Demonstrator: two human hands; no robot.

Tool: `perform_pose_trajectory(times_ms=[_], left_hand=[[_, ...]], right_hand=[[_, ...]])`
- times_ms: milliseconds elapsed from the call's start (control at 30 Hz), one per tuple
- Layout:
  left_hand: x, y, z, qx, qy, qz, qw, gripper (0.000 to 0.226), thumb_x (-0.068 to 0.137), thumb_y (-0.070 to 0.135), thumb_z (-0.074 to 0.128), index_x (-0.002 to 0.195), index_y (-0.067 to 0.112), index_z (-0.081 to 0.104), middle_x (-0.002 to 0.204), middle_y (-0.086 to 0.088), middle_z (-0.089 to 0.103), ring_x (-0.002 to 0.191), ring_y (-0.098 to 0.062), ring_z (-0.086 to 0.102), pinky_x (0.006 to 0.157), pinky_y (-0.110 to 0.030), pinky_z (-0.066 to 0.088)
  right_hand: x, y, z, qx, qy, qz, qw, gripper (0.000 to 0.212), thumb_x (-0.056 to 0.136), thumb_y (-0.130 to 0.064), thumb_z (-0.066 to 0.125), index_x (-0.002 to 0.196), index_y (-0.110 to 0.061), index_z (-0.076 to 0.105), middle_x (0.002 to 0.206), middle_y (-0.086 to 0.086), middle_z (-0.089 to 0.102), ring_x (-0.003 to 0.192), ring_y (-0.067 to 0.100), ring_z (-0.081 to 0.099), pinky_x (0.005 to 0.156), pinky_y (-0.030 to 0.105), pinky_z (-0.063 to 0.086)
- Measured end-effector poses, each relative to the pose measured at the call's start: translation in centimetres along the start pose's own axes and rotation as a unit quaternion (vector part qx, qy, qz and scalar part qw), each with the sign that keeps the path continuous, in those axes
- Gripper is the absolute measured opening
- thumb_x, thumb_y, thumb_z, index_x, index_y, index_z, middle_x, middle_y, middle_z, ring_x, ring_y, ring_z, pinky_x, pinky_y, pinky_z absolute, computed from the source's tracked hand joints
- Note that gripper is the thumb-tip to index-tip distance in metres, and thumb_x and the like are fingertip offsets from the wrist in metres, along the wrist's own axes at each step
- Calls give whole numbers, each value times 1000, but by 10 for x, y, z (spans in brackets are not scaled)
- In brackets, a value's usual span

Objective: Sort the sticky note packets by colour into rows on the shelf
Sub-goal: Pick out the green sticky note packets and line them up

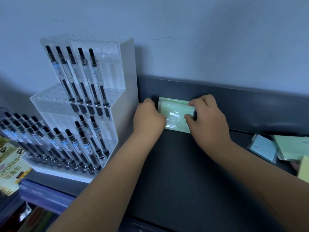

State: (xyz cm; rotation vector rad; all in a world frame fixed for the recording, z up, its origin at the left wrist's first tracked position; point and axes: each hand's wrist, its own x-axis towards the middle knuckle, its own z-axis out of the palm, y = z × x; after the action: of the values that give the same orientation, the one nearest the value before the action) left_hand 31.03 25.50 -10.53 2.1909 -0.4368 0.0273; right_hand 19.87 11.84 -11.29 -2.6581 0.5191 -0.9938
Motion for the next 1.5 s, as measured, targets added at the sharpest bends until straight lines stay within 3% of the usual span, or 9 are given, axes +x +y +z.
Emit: perform_pose_trajectory(times_ms=[100, 233, 433, 733, 1000, 1167, 1267, 1400, 1500], left_hand=[[-2, 1, -1, 14, -14, -14, 1000, 34, 76, 5, 66, 107, 11, 55, 95, -2, 61, 84, -23, 61, 61, -29, 48], [-5, 3, -2, 9, -20, -20, 1000, 31, 75, 5, 65, 104, 11, 55, 97, -2, 60, 81, -21, 60, 60, -29, 48], [-18, 13, -8, 41, -14, 15, 999, 23, 77, 8, 61, 98, 11, 52, 99, -6, 59, 80, -25, 58, 51, -30, 34], [-58, 39, -21, 92, 29, 122, 988, 37, 89, 30, 61, 120, 11, 53, 119, -9, 55, 102, -32, 56, 84, -41, 47], [-104, 60, -9, 60, -16, 209, 976, 29, 93, 38, 61, 114, 18, 63, 117, 3, 61, 108, -23, 55, 86, -36, 48], [-138, 77, 12, 72, -65, 249, 964, 31, 97, 48, 53, 112, 23, 62, 109, 9, 61, 105, -17, 55, 87, -37, 50], [-161, 94, 28, 70, -74, 272, 957, 30, 97, 48, 53, 112, 24, 64, 109, 9, 62, 105, -15, 55, 87, -35, 49], [-199, 123, 52, -24, -124, 316, 940, 14, 98, 35, 59, 106, 28, 68, 105, 17, 65, 105, -8, 57, 89, -31, 48], [-230, 145, 72, -87, -116, 281, 949, 14, 97, 32, 62, 108, 29, 69, 105, 21, 66, 103, -1, 59, 82, -24, 48]], right_hand=[[-2, -4, -3, -6, 7, -3, 1000, 40, 85, -15, 71, 123, -16, 59, 122, 1, 50, 87, 26, 57, 66, 41, 54], [-2, -5, -6, -8, 0, -6, 1000, 40, 85, -14, 72, 122, -15, 59, 122, 3, 50, 89, 28, 58, 68, 42, 54], [-2, -6, -19, -6, 2, 15, 1000, 36, 86, -21, 71, 120, -15, 62, 120, 3, 54, 96, 30, 60, 78, 42, 53], [-18, 0, -82, -39, -91, 93, 991, 52, 97, -54, 56, 136, -20, 61, 136, 0, 60, 125, 22, 54, 102, 36, 43], [-77, 14, -146, -2, -66, 153, 986, 34, 93, -51, 60, 120, -31, 69, 118, -17, 67, 111, 3, 58, 90, 25, 41], [-113, 45, -186, -45, -70, 176, 981, 30, 95, -41, 63, 123, -31, 67, 119, -14, 67, 88, 6, 55, 82, 27, 35], [-135, 72, -219, -52, -59, 194, 978, 30, 96, -27, 66, 126, -27, 68, 125, -9, 69, 96, 10, 52, 86, 27, 34], [-168, 110, -269, -30, 1, 222, 974, 22, 94, -27, 68, 115, -29, 72, 109, -10, 67, 93, 16, 56, 84, 34, 43], [-193, 139, -305, 14, 24, 258, 966, 17, 92, -31, 69, 108, -38, 69, 110, -11, 70, 100, 19, 61, 94, 46, 52]])
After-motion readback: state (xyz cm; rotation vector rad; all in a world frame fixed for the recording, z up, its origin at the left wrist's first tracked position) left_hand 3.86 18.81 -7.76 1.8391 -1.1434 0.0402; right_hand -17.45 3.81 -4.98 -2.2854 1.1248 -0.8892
